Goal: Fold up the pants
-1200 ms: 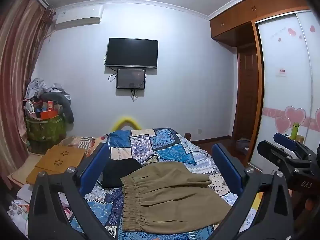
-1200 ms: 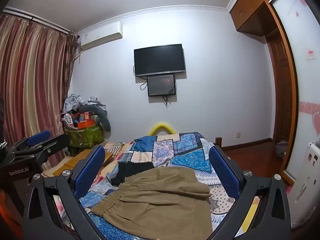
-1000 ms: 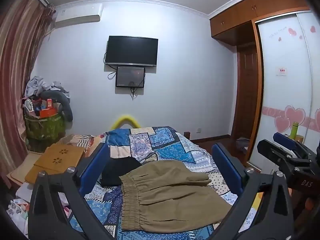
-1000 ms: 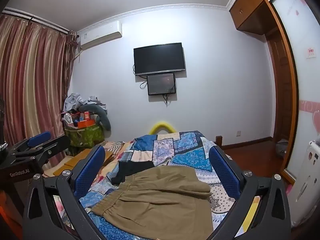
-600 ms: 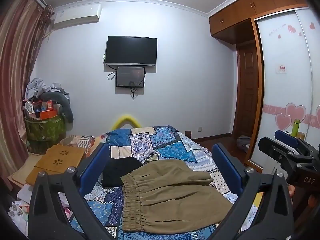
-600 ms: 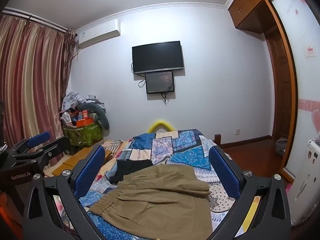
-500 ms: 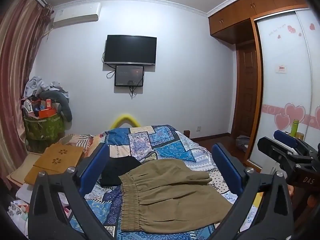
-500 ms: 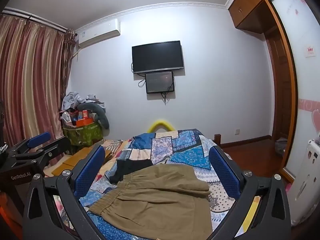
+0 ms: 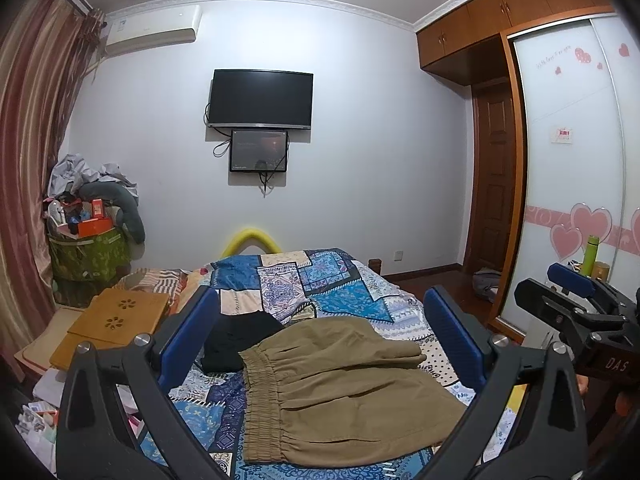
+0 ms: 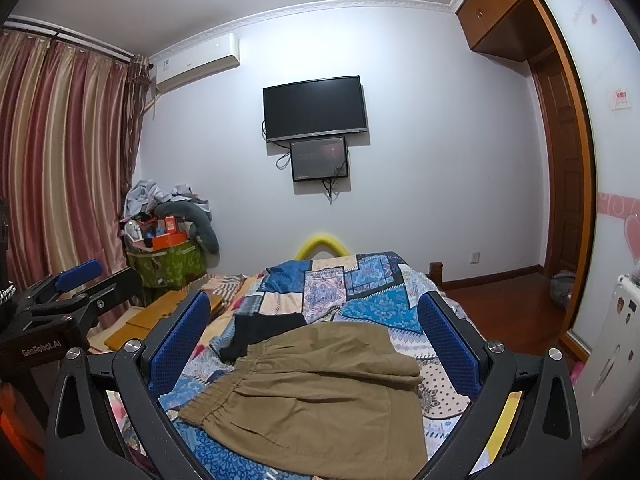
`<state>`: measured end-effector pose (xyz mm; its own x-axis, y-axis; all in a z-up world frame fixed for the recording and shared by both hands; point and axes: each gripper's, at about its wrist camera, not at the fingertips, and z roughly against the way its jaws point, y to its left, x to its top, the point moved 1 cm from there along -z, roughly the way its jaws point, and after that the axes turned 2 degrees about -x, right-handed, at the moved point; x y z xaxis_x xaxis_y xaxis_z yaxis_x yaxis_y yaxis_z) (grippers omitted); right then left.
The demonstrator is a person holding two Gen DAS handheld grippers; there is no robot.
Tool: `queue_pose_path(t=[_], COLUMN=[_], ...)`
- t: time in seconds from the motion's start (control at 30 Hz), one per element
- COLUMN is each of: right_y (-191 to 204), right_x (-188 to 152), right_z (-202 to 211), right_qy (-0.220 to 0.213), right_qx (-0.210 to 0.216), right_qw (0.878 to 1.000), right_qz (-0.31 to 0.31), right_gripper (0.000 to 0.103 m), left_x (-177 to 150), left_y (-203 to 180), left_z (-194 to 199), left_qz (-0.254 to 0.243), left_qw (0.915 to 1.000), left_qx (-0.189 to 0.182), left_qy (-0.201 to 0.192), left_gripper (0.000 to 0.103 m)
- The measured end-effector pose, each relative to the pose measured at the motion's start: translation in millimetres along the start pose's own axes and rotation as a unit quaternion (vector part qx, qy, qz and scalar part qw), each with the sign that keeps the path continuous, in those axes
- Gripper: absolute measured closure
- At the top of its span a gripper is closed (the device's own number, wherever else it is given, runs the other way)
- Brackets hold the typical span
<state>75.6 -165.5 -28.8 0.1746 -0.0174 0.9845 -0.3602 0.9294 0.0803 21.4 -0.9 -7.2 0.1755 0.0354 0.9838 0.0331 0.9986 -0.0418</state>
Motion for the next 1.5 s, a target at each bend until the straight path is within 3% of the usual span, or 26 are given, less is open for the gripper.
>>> queue_pose_path(t=[1.5], right_y=[-5.4], right_x=[4.1], right_z=[0.6], right_qy=[0.021], right_qx=[-0.003], right_qw=[1.0], right_qz=[-0.005], right_gripper=[0.0], left_x=[-8.5], left_y=[2.5], left_z=[-13.1], left_qz=[-0.005], left_qw=[0.9999], left_qx=[0.003], left_qy=[0.013], left_gripper=[0.0])
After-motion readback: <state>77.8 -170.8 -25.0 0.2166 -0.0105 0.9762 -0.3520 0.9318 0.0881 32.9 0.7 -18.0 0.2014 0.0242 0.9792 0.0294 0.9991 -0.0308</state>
